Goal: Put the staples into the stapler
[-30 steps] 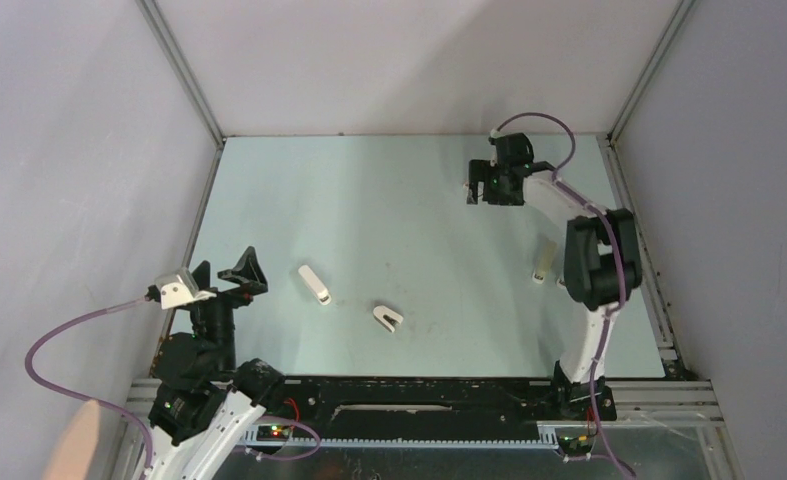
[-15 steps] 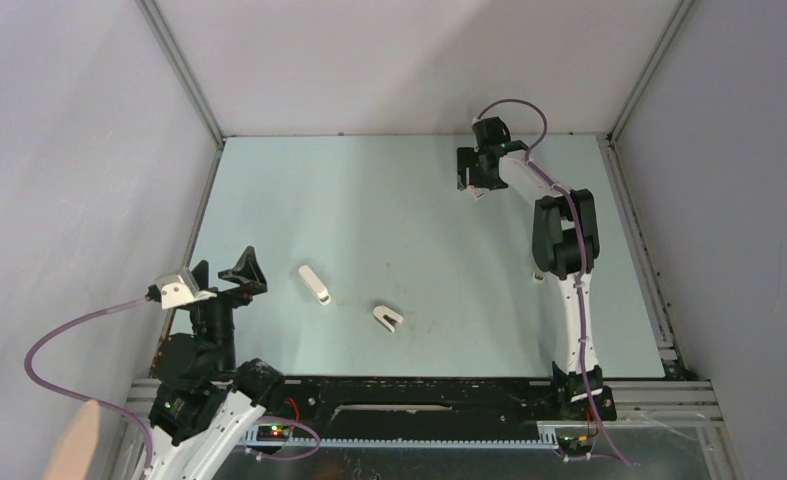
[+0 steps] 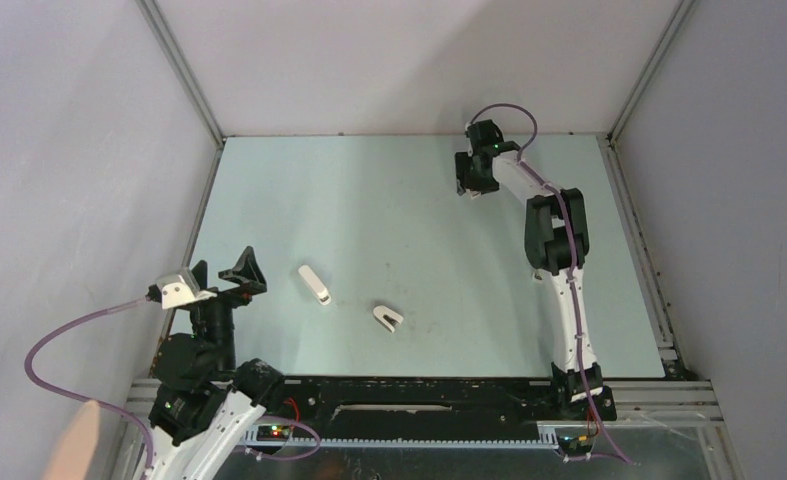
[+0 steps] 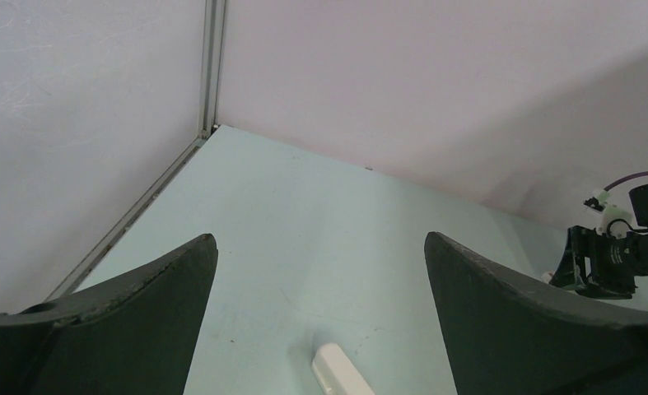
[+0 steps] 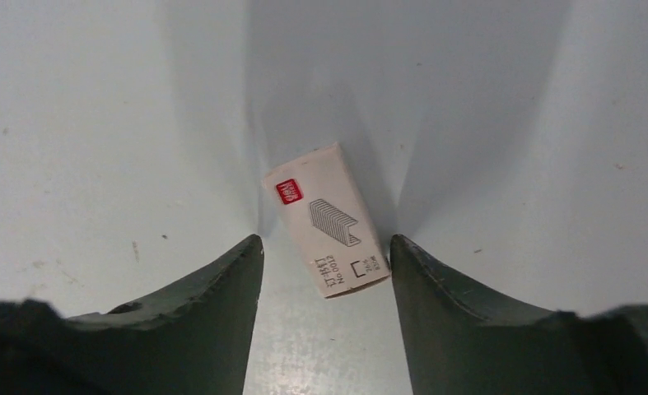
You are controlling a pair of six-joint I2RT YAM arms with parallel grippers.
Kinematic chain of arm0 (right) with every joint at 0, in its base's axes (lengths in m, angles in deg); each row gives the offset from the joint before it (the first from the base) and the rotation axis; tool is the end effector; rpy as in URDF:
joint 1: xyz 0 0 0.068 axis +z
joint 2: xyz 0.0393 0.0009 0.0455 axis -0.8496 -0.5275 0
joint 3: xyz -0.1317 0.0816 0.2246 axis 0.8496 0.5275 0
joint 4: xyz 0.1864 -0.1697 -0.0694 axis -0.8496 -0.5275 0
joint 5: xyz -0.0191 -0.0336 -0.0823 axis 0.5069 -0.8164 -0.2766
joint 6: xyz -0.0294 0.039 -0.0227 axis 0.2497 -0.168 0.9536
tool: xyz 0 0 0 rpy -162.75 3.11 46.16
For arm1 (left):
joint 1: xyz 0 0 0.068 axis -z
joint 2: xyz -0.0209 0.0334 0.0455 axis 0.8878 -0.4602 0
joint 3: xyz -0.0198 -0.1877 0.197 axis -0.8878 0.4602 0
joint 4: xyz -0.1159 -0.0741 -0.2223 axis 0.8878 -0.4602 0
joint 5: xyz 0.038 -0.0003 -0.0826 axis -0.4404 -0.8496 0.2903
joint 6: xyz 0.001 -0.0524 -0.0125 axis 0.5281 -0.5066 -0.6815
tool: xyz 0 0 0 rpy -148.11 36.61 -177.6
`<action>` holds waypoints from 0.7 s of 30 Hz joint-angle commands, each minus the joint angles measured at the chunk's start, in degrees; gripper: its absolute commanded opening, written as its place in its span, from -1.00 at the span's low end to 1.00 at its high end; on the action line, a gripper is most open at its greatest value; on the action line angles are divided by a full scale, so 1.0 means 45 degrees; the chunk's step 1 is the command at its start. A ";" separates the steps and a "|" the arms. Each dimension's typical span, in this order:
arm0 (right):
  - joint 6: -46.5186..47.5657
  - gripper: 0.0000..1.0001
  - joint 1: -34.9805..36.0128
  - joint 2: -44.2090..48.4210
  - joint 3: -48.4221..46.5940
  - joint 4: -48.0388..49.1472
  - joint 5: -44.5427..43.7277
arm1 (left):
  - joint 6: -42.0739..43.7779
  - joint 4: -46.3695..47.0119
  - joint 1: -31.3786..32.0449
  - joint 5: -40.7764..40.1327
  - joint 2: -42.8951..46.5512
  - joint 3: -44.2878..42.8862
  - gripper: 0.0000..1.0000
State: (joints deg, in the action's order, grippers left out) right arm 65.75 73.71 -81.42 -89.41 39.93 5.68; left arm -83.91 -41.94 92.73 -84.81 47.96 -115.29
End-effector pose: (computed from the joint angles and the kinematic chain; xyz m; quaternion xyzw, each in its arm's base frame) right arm 0.5099 0.1408 0.1562 -0.0314 0.9610 0.0524 0.2697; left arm 0.0394 0.0037 0.3187 -0.1452 0.6195 -0.0296 0.7709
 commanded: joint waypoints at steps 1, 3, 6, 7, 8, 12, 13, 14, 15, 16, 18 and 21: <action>0.0271 0.10 0.0286 -0.0276 -0.0729 -0.0392 0.0055 | 0.0288 0.0443 -0.0151 0.0226 0.0163 0.0107 0.99; 0.0296 -0.05 0.0342 -0.0213 -0.0620 -0.0375 -0.0025 | 0.0300 0.0443 -0.0171 0.0265 0.0163 0.0107 0.99; 0.0359 -0.23 0.0461 -0.0051 -0.0380 -0.0308 -0.0099 | 0.0308 0.0431 -0.0191 0.0371 -0.0086 0.0107 0.99; 0.0381 -0.26 0.0510 0.0033 -0.0250 -0.0260 -0.0163 | 0.0308 0.0427 -0.0206 0.0410 -0.0124 0.0107 0.99; 0.0374 -0.29 0.0565 0.0115 -0.0122 -0.0222 -0.0205 | 0.0308 0.0427 -0.0211 0.0449 -0.0136 0.0107 0.99; 0.0332 -0.38 0.0898 0.0840 0.0914 0.0027 -0.0341 | 0.0327 0.0425 -0.0231 0.0620 -0.0225 0.0078 0.99; 0.0300 -0.40 0.1022 0.1128 0.1310 0.0141 -0.0423 | 0.0325 0.0395 -0.0240 0.0678 -0.0269 0.0059 0.99; 0.0245 -0.41 0.1157 0.1499 0.2018 0.0272 -0.0494 | 0.0327 0.0335 -0.0249 0.0744 -0.0350 0.0025 0.99; 0.0179 -0.41 0.1283 0.1890 0.2442 0.0403 -0.0532 | 0.0313 0.0232 -0.0250 0.0808 -0.0445 -0.0045 0.99; 0.0083 -0.42 0.1421 0.2432 0.3228 0.0552 -0.0576 | 0.0240 0.0115 -0.0250 0.0880 -0.0574 -0.0132 0.99; -0.0132 -0.43 0.1697 0.3376 0.4724 0.0872 -0.0614 | 0.0049 -0.0200 -0.0250 0.1111 -0.0922 -0.0348 1.00; -0.0432 -0.44 0.2251 0.4928 0.7091 0.1433 -0.0557 | -0.0279 -0.0781 -0.0250 0.2126 -0.1865 -0.0821 0.99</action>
State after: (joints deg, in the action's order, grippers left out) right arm 65.99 80.47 -68.17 -67.36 44.85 3.28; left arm -84.05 -43.05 92.03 -80.97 44.64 -115.66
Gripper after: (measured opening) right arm 0.359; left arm 0.996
